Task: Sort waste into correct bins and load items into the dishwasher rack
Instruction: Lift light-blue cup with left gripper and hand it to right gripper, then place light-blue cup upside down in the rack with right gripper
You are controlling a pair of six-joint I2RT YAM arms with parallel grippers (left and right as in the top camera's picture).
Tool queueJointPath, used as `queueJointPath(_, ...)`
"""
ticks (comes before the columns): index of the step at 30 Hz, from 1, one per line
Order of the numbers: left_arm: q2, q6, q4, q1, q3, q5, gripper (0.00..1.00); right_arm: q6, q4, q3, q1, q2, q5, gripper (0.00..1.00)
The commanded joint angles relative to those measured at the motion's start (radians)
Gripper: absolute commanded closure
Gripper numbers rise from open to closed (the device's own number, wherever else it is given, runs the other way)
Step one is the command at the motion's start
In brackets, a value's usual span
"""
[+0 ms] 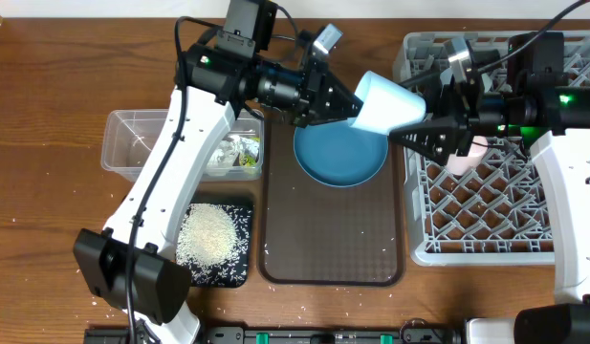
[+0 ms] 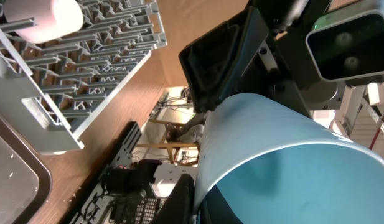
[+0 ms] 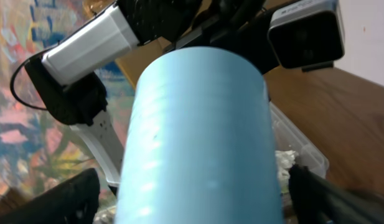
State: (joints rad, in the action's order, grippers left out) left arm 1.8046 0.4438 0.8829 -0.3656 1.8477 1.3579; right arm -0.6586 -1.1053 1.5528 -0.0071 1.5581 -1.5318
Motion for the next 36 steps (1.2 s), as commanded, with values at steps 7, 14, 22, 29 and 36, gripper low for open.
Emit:
queueJointPath(7, 0.005, -0.021, -0.002, -0.002, 0.002, -0.009, 0.87, -0.008, 0.010, -0.003, 0.007, -0.017, -0.028, 0.32)
queueJointPath(14, 0.005, -0.025, -0.002, 0.000, 0.002, -0.155, 0.69, -0.008, 0.013, -0.003, -0.005, -0.017, -0.010, 0.41)
queueJointPath(22, 0.005, -0.025, 0.086, 0.000, 0.002, -0.475, 0.65, 0.038, 0.009, -0.003, -0.063, -0.017, 0.013, 0.43)
queueJointPath(29, 0.005, -0.043, 0.169, 0.000, 0.002, -0.775, 0.63, 0.105, 0.006, -0.003, -0.123, -0.017, 0.058, 0.42)
queueJointPath(36, 0.005, -0.060, 0.280, 0.000, 0.002, -0.921, 0.63, 0.460, 0.006, -0.003, -0.222, -0.017, 0.671, 0.47)
